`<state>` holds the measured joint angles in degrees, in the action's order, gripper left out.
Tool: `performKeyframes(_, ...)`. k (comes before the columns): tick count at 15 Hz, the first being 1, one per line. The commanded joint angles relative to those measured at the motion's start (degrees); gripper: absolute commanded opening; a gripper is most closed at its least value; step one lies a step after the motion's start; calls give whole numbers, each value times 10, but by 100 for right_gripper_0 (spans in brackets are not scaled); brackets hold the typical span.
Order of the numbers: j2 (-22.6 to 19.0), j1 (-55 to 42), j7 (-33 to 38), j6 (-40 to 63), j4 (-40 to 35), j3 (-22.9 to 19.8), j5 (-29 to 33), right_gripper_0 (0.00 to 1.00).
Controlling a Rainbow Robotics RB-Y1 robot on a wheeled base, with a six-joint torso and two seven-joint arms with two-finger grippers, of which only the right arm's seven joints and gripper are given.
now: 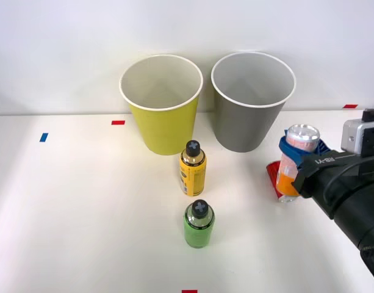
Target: Put cans in the gray bin, plastic bottles in the light green bin
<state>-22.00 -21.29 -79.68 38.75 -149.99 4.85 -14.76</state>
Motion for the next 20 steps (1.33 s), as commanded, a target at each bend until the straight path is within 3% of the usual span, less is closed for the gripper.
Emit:
performKeyframes(1, 21, 32, 14, -12, 0, -5, 25, 0)
performKeyframes(6, 35, 136, 132, -15, 0, -27, 39, 0)
performKeyframes(10, 8, 212, 246, -15, 16, -47, 76, 0)
performKeyframes(20, 25, 470, 230, -71, 358, -20, 84, 0)
